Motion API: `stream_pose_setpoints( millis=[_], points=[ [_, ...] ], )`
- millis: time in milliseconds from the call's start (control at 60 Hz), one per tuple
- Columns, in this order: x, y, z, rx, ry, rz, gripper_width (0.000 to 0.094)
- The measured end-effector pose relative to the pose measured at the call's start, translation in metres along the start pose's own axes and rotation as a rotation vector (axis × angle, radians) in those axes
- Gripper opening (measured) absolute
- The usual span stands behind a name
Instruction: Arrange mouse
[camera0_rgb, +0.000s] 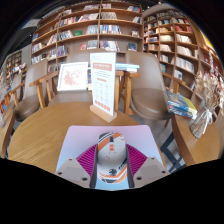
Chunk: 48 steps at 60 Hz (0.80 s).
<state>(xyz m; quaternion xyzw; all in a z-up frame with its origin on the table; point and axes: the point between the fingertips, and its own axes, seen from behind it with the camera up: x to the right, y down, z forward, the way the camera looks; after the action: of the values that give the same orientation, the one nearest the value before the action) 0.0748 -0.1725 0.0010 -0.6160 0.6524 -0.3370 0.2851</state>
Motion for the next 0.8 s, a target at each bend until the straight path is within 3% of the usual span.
stream_pose_setpoints(
  millis=[150, 233, 267, 333, 433, 800],
  points=[
    [-0.005, 0.014, 0.001, -0.011, -0.041, 0.014, 0.0539],
    [-0.004, 0.008, -0.012, 0.005, -0.027, 0.012, 0.0872],
    [-0.003, 0.002, -0.023, 0.024, -0.015, 0.007, 0.0811],
    [-0.005, -0.009, -0.052, 0.062, -0.009, 0.008, 0.0859],
    [-0.013, -0.015, -0.114, 0.107, -0.002, 0.029, 0.0854],
    [-0.044, 0.056, -0.289, 0.118, -0.021, 0.028, 0.0856]
  ],
)
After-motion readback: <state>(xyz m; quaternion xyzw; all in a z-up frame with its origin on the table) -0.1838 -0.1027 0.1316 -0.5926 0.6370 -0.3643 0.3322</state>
